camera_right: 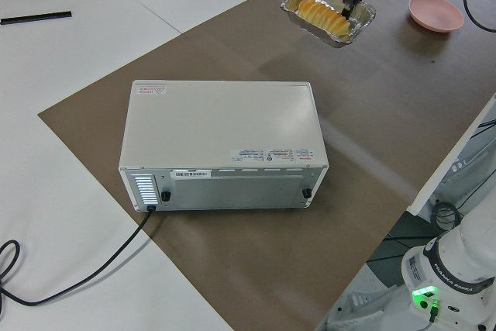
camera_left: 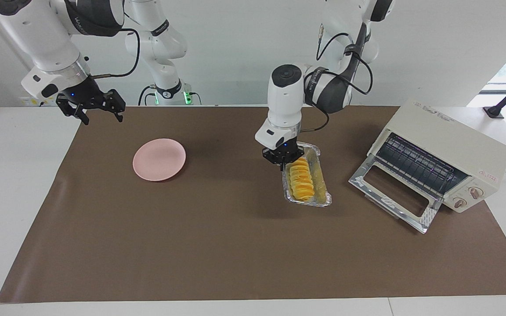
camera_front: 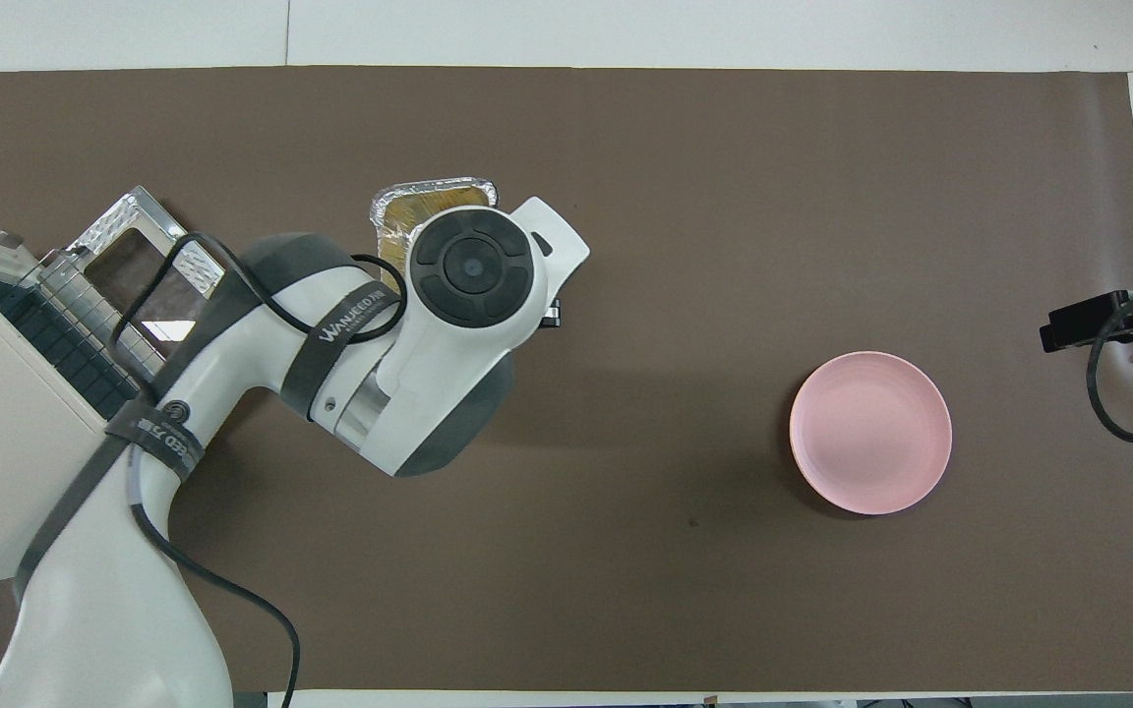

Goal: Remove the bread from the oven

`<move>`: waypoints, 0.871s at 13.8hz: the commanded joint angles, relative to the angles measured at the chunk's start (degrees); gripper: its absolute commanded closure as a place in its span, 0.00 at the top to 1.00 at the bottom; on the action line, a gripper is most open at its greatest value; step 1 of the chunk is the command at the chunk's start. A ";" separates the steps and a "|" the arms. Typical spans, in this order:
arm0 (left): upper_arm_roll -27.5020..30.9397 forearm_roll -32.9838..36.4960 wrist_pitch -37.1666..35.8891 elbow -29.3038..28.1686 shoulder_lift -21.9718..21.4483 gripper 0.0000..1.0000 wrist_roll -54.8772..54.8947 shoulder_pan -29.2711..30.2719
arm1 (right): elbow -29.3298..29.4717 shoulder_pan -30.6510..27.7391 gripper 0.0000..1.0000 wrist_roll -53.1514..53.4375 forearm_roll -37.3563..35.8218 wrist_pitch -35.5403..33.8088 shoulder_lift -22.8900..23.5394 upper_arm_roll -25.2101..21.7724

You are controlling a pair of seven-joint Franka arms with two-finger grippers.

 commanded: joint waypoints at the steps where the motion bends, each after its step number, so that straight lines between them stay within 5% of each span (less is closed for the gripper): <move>1: 1.47 -0.98 -0.65 3.51 6.84 0.00 0.29 -5.81 | -1.11 -0.62 1.00 -0.71 0.49 -0.33 -1.22 0.45; 4: 1.47 -1.07 0.23 7.28 11.33 0.00 -1.72 -6.61 | -1.11 -0.62 1.00 -0.71 0.49 -0.33 -1.22 0.45; 7: 1.56 -1.07 0.14 7.47 11.43 0.00 -4.81 -6.52 | -1.11 -1.06 1.00 -0.80 0.49 -0.33 -1.22 0.45; 8: 1.64 -1.07 -0.21 7.64 11.43 0.20 -4.90 -6.17 | -1.11 -1.15 1.00 -0.71 0.49 -0.33 -1.22 0.45; 10: 1.91 -0.98 -0.30 7.82 11.43 1.00 -7.34 -5.64 | -1.11 -1.15 1.00 -0.71 0.49 -0.33 -1.22 0.36; 12: 3.74 -1.07 -0.47 8.52 10.65 1.00 -8.76 -5.55 | -1.20 -1.24 1.00 -0.71 0.49 -0.42 -1.22 0.36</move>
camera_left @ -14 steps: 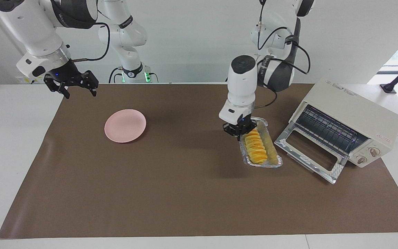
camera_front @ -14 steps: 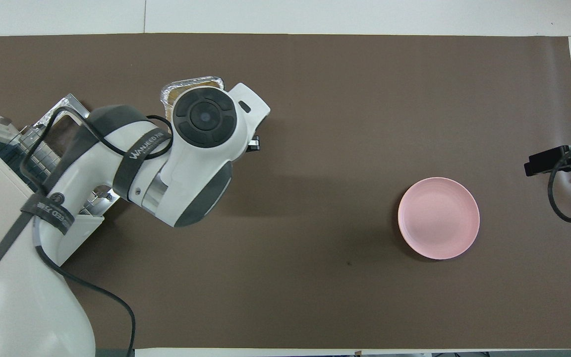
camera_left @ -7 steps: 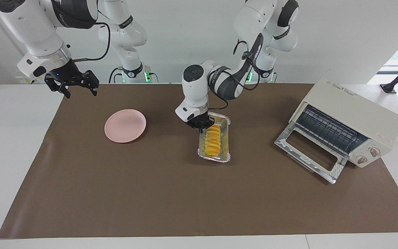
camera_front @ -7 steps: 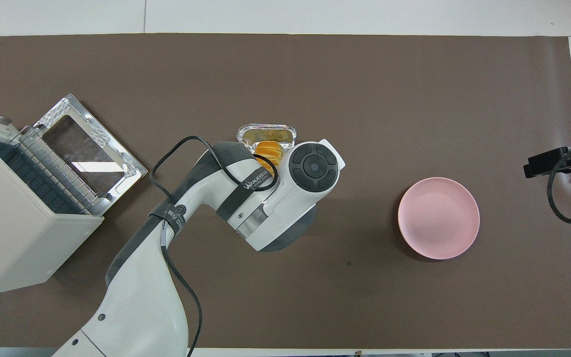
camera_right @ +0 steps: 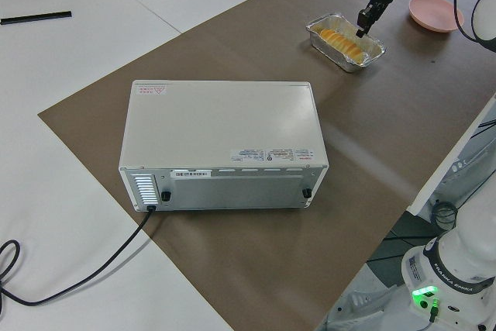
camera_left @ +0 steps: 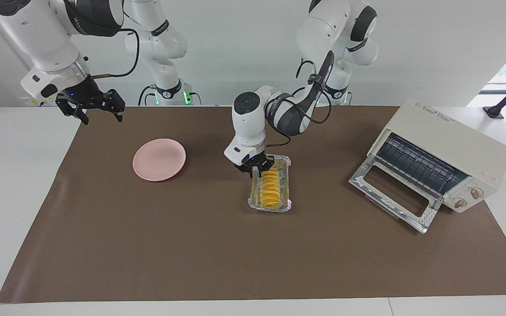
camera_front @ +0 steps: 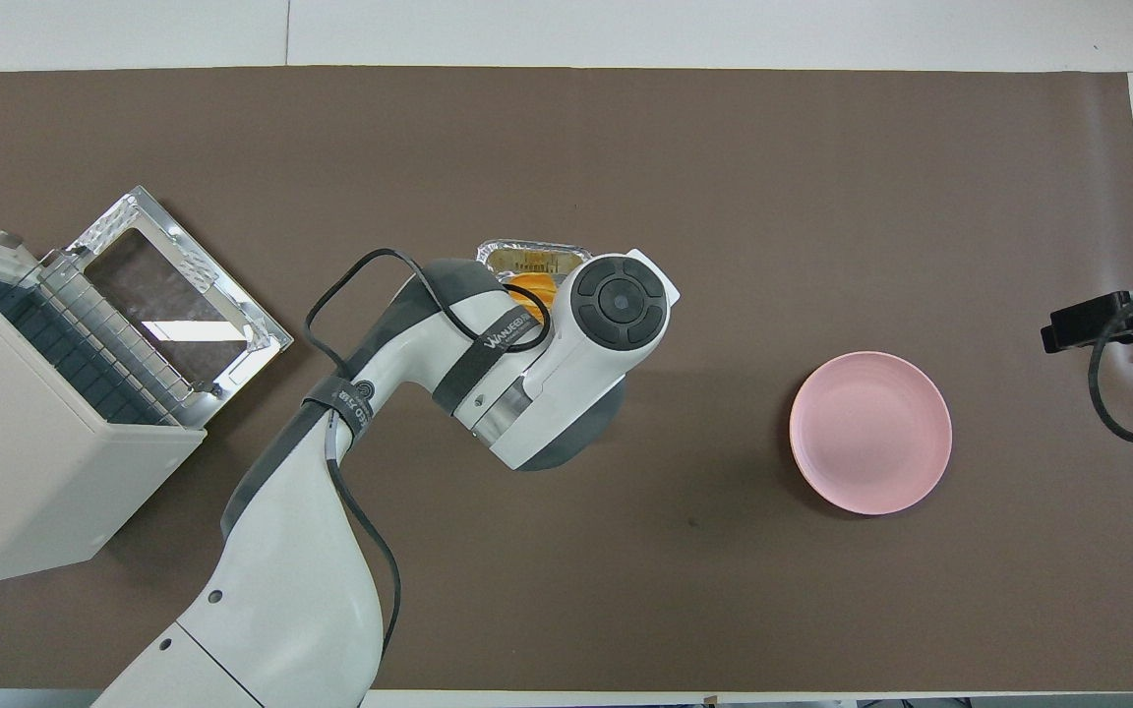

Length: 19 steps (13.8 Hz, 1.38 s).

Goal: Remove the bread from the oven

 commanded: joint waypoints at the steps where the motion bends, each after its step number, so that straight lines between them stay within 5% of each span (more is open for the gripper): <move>1: 2.94 -0.89 -2.01 1.10 -2.93 1.00 -0.77 0.86 | -1.20 -1.10 1.00 -0.63 0.49 -0.36 -1.22 0.46; 5: 3.13 -5.02 -11.49 0.84 -14.19 1.00 5.44 14.72 | -1.55 0.82 1.00 2.51 0.58 0.34 -1.30 1.07; 11: 3.30 -8.86 -29.25 -4.25 -28.25 1.00 21.36 28.62 | -0.94 13.55 1.00 24.56 0.58 7.97 3.77 1.07; 19: 3.22 -10.29 -36.47 -6.45 -33.36 1.00 27.18 31.01 | -0.23 27.27 1.00 47.08 -1.61 20.82 17.05 0.98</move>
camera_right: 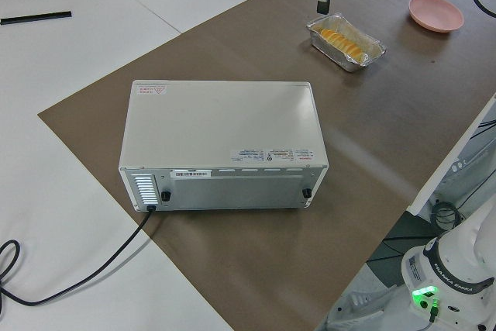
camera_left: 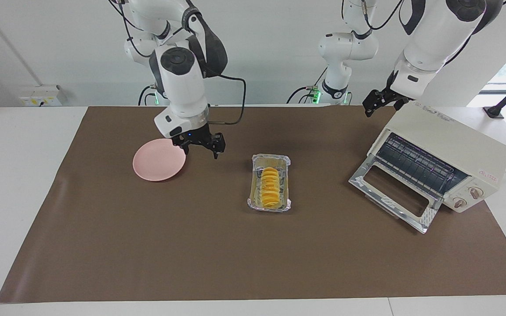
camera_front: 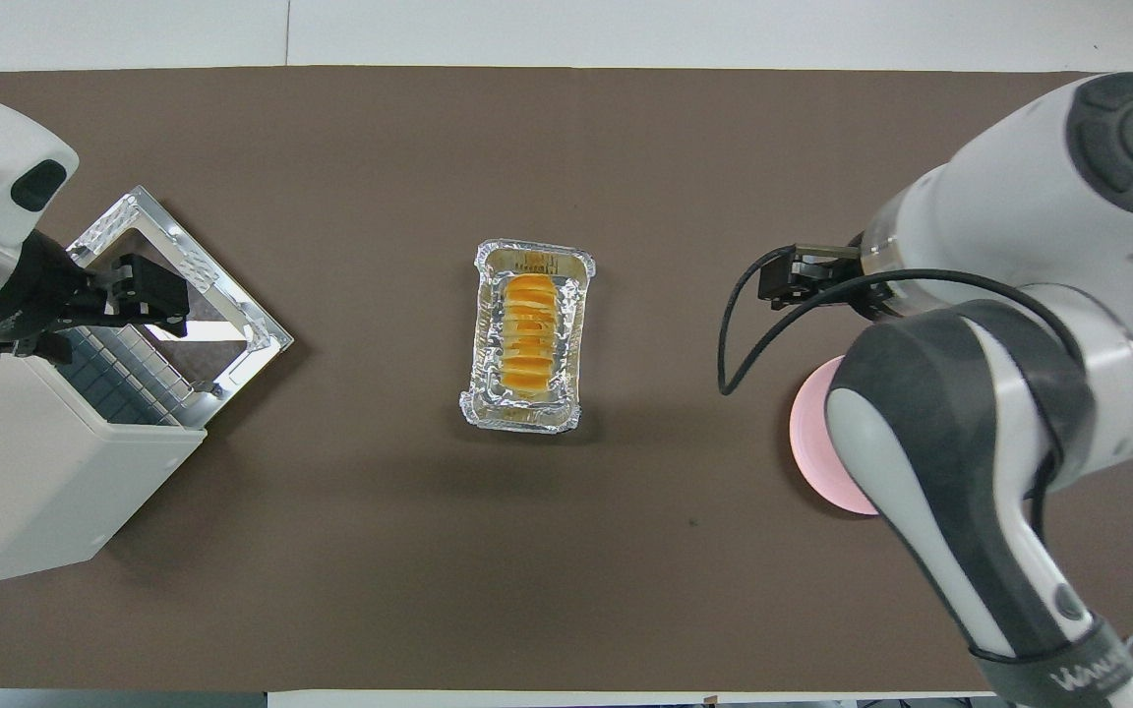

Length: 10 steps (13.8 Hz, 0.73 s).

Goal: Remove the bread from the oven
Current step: 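Reach the right gripper down to grasp the foil tray edge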

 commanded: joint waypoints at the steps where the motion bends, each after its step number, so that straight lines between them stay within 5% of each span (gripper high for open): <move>1: -0.36 -1.01 0.77 -2.98 -1.95 1.00 5.35 1.37 | 7.21 4.90 1.00 11.17 -3.01 0.73 9.49 -0.33; 3: -0.54 -0.92 0.43 -3.32 -1.77 1.00 5.92 1.64 | 13.06 7.83 1.00 16.86 -3.12 0.37 15.61 -0.42; 10: -0.54 -1.01 0.86 -2.98 -1.51 1.00 14.87 4.54 | 10.62 9.07 1.00 16.52 -4.87 7.13 19.14 -0.33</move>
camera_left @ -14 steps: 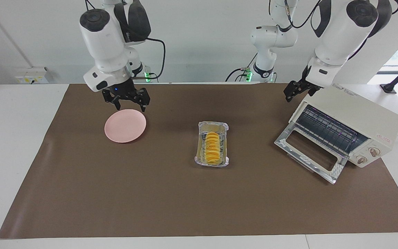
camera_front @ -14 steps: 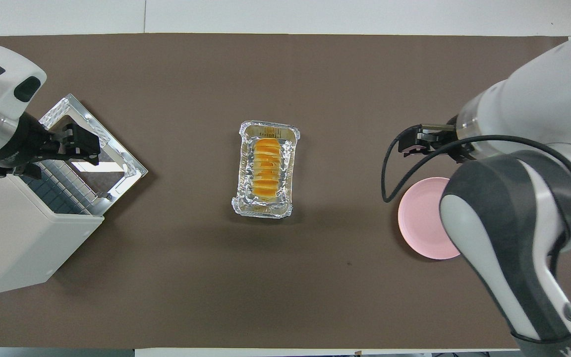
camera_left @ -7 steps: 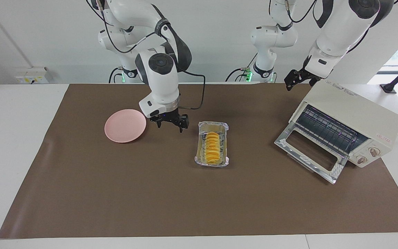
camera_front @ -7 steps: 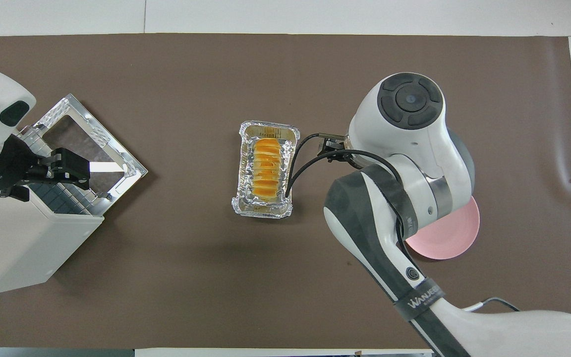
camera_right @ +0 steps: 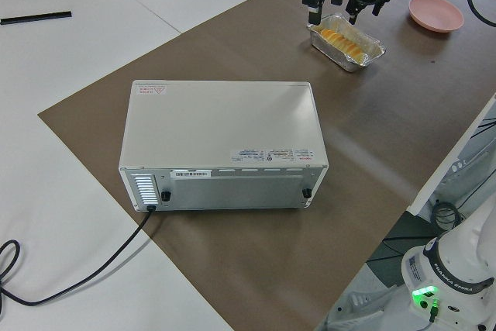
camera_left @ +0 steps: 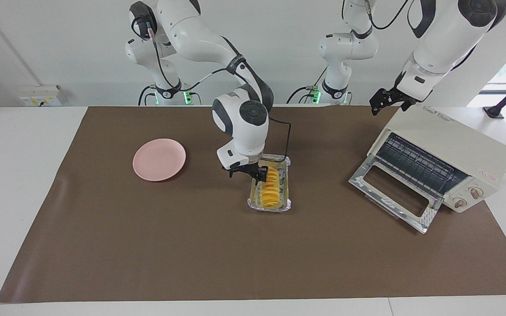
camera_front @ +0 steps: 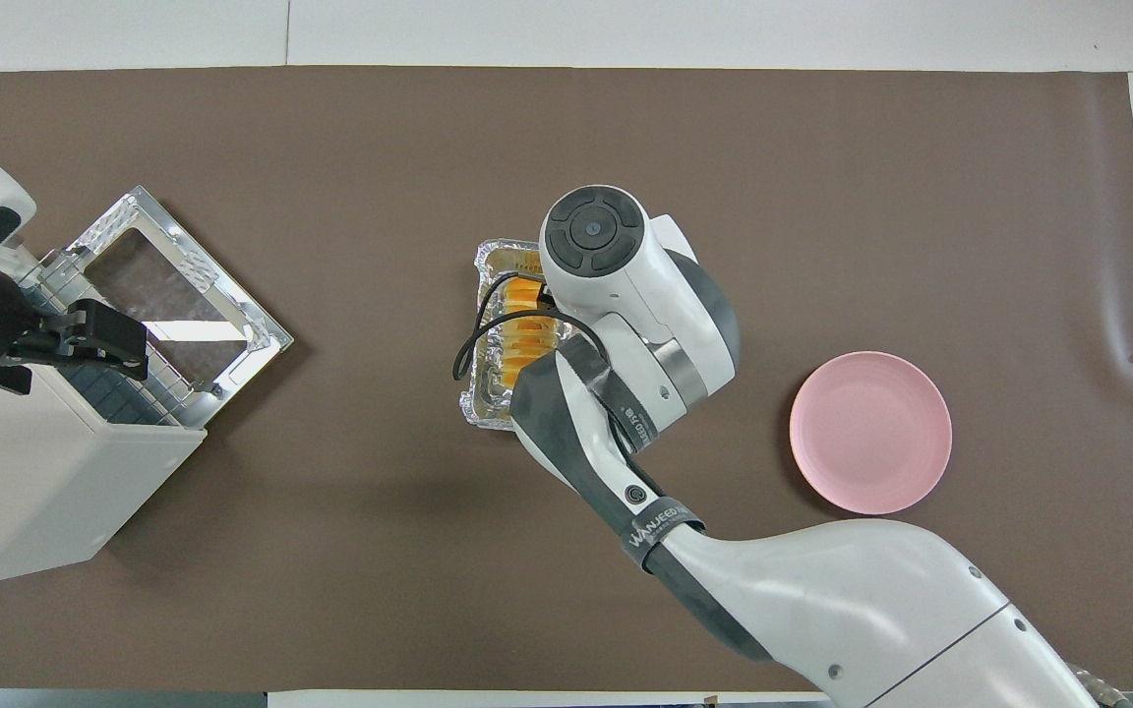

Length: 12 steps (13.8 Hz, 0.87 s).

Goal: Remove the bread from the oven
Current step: 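Reach the right gripper down to grasp the foil tray edge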

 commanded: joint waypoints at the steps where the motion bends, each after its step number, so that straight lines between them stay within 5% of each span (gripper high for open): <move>1: -0.42 -1.00 0.88 -1.62 -1.21 1.00 4.29 1.13 | -0.37 0.06 1.00 -0.83 -1.16 2.88 0.72 0.32; 8: -0.25 -1.00 0.89 -1.36 -1.83 1.00 3.41 1.04 | -8.28 0.85 1.00 -15.51 -1.07 10.10 -0.60 0.41; 9: -0.25 -1.00 0.89 -1.36 -1.83 1.00 3.50 1.04 | -8.11 0.85 0.90 -15.52 -0.90 10.01 -0.60 0.41; 10: -0.25 -1.00 0.89 -1.36 -1.83 1.00 3.41 1.04 | -7.76 0.94 0.52 -15.52 -0.72 9.40 -0.60 0.41; 11: -0.25 -1.00 0.89 -1.36 -1.83 1.00 3.41 0.95 | -7.41 0.85 0.01 -15.43 -0.02 9.05 -0.51 0.41; 12: -0.25 -1.00 0.89 -1.36 -1.83 1.00 3.41 0.95 | -7.14 0.94 0.00 -15.43 -0.10 9.05 -0.60 0.41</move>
